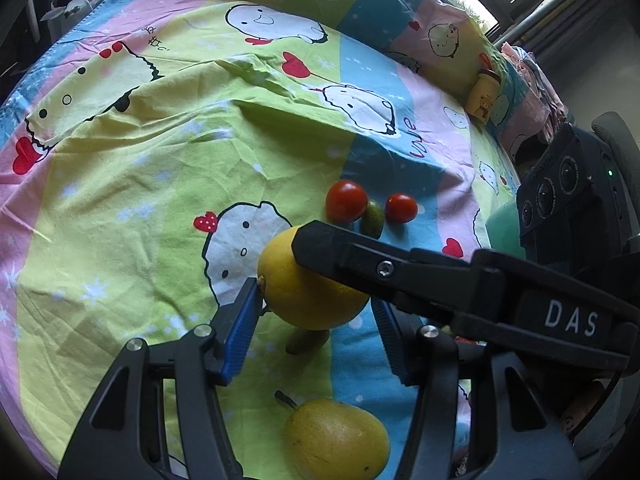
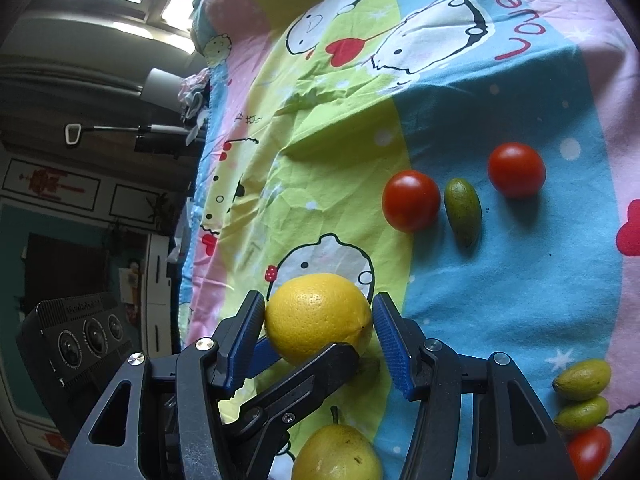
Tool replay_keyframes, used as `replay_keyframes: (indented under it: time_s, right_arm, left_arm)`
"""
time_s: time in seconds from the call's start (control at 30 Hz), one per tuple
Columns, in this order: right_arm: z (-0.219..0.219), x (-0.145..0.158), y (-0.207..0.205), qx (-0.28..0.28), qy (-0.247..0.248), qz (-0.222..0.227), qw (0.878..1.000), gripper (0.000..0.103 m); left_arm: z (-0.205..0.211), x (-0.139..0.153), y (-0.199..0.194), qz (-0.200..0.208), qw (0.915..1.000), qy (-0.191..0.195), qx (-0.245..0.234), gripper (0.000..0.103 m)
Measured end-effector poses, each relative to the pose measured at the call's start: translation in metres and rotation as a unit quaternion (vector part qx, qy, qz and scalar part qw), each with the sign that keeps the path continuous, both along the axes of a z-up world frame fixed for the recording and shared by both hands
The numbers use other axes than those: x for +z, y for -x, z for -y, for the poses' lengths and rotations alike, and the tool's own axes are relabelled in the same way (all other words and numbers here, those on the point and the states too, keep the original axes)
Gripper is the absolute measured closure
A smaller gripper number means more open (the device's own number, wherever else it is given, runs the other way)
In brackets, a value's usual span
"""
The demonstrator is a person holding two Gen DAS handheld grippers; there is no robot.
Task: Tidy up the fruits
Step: 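Lift the lemon with the right tool and carry it toward the green basin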
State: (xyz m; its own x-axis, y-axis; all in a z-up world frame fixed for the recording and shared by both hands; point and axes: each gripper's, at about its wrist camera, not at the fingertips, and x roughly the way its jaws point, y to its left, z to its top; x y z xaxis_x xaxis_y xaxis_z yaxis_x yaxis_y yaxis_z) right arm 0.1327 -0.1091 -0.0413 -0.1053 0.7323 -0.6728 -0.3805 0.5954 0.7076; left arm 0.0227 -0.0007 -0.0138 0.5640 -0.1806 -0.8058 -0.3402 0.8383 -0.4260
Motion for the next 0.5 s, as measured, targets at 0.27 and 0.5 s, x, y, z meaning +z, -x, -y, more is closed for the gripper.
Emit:
replay_keyframes:
  time_s: [0.27, 0.5]
  right_arm:
    - [0.012, 0.021, 0.005, -0.015, -0.016, 0.042, 0.999, 0.045]
    - [0.024, 0.041, 0.011, -0.031, -0.025, 0.079, 0.996, 0.045]
  left_arm:
    - [0.010, 0.015, 0.003, 0.046, 0.9988, -0.012, -0.010, 0.048]
    - [0.020, 0.028, 0.005, 0.088, 0.9957, -0.019, -0.023, 0.048]
